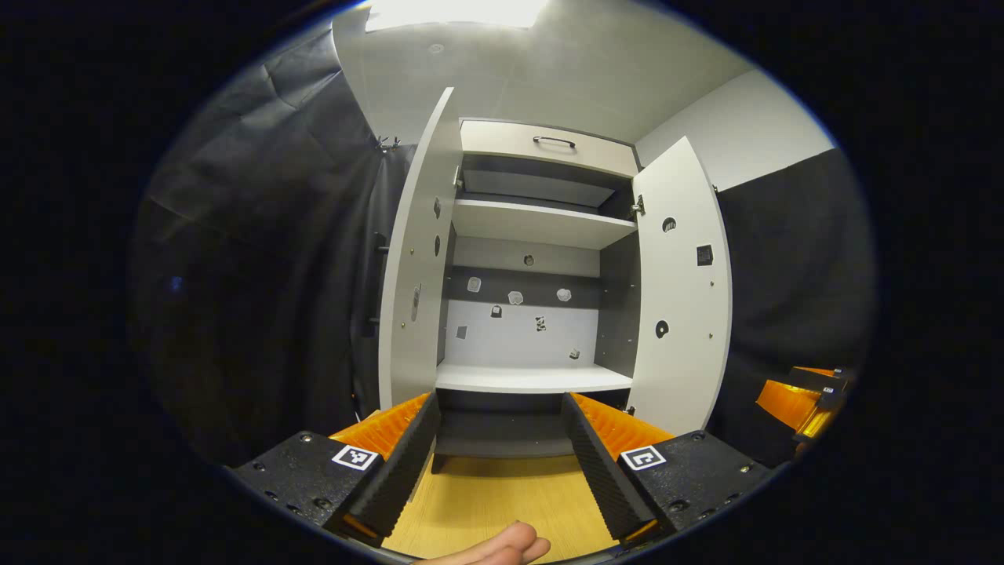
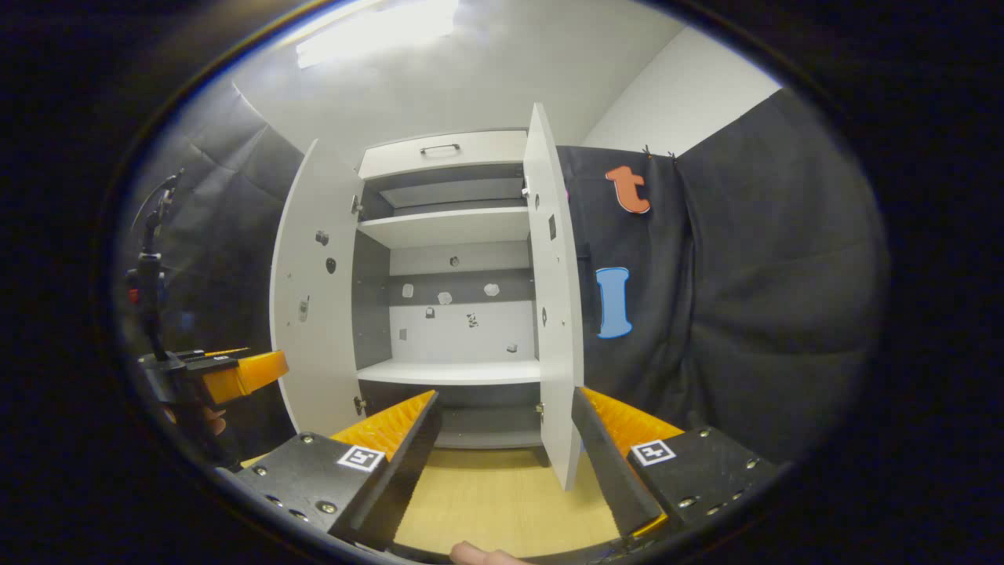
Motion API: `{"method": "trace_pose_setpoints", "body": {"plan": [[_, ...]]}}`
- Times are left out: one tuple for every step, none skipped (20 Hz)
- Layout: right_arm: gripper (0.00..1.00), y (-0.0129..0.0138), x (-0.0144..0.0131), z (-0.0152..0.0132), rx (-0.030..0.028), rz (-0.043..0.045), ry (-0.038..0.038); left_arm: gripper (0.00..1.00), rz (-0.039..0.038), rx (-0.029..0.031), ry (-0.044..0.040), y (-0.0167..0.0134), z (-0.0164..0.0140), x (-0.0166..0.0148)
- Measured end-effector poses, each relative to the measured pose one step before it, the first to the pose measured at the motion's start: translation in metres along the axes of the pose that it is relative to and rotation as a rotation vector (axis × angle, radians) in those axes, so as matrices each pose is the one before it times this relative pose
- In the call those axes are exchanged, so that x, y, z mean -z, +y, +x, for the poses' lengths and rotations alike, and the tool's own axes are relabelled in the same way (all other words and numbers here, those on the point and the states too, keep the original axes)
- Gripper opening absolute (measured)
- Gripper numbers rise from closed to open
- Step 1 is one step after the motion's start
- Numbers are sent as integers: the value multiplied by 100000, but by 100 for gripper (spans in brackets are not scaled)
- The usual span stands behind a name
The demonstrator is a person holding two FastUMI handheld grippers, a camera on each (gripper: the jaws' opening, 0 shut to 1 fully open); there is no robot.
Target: Open the right door of the double-door shoe cabinet with the right hand, and open the left door with the left hand.
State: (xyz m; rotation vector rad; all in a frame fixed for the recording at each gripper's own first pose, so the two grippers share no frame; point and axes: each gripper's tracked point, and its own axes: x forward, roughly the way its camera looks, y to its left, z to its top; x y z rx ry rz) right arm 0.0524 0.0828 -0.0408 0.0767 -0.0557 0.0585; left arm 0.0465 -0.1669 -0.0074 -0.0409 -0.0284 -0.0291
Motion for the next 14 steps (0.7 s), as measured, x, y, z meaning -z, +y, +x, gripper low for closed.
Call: {"method": "trace_pose_setpoints", "body": {"plan": [[94, -123, -39, 49, -313, 109, -119, 96, -75, 230, -487, -215, 106, -113], [94, -87, -193, 115, -14, -77, -393, 96, -27, -244, -279, -139, 40, -40], [98, -185, -99, 41, 215, -26, -277, 96, 147, 56, -237, -261, 110, -30], [98, -113, 107, 84, -79, -62, 15, 96, -241, 445, 142, -369, 117, 112], [98, 79, -38, -81, -686, -31, -381, 96, -177, 752, 278, -341, 101, 118], [98, 151, 17, -50, -795, -82, -429, 96, 53, 682, 511, -276, 61, 224], [98, 41, 21, -106, -538, -559, 62, 96, 200, 102, 230, -107, 76, 120], [98, -87, -78, -118, -156, -536, -349, 96, 292, -600, 723, 99, 99, 217], [94, -41, -194, -77, 41, -339, -513, 96, 171, -624, 101, 122, 21, 43], [98, 15, -74, 97, 59, -128, -179, 96, 184, -349, 231, 62, 1, -9], [98, 52, -51, 84, 1, 17, -28, 96, -45, -362, 236, 139, -47, -55], [98, -31, 25, 200, 403, 324, 226, 96, -293, -232, 188, 106, -117, 2], [100, -58, -31, 12, 501, 154, 127, 96, 93, 194, -274, 56, -48, -168], [98, -28, -26, -14, 379, -114, -59, 96, 321, -286, -237, 284, -73, -60]]}}
